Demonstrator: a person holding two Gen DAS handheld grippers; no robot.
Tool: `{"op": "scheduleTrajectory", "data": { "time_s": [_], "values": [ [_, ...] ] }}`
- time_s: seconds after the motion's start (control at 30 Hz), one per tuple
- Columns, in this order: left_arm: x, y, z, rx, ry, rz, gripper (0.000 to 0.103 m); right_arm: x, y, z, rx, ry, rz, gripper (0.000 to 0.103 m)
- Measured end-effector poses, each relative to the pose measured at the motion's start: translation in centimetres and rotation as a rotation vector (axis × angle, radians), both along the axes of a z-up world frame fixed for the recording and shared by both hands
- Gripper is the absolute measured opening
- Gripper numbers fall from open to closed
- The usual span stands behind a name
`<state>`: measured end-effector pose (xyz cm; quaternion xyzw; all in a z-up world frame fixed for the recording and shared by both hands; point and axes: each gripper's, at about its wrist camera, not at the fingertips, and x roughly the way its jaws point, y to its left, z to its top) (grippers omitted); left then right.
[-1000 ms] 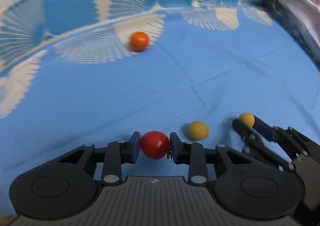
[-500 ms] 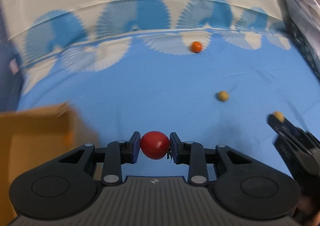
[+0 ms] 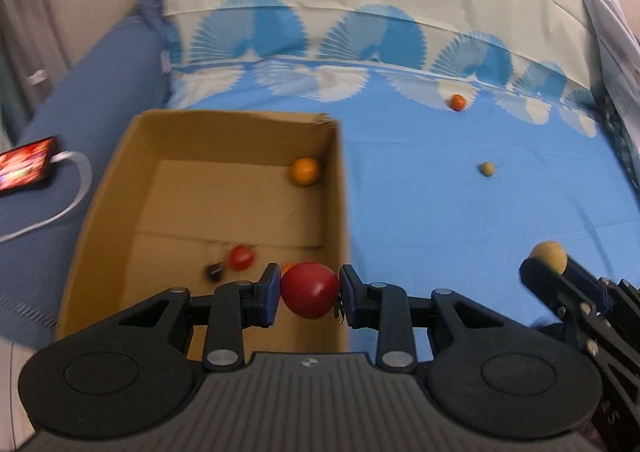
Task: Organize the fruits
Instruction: 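Carry the tomato and the pear over the cardboard box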
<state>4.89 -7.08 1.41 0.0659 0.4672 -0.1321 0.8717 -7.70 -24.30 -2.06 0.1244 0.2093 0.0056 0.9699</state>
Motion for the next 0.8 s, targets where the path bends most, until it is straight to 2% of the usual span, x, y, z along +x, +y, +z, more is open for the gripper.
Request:
{"op": "scheduleTrajectory", "data": {
  "time_s": [0.07, 0.17, 0.37, 0.5, 0.8],
  "values": [
    [-1.3, 2.5, 0.2, -0.011, 0.0, 0.03, 0.035, -0.5, 2.3, 0.3, 0.015, 0.014, 0.057, 0.028],
    [-2.8, 5.5, 0.2, -0.021, 0.003, 0.069, 0.035, -1.5, 5.2, 0.4, -0.023, 0.026, 0.116, 0.028],
    [-5.4, 9.8, 0.1, -0.043, -0.006, 0.123, 0.035, -3.1, 8.3, 1.3, -0.061, 0.022, 0.16, 0.028],
    [-6.7, 11.4, 0.1, -0.053, -0.015, 0.136, 0.035, -3.9, 9.7, 1.5, -0.087, 0.023, 0.174, 0.028],
    [-6.4, 12.6, -0.3, -0.081, -0.009, 0.146, 0.035, -3.9, 11.0, 1.5, -0.123, 0.041, 0.191, 0.028]
  ]
}}
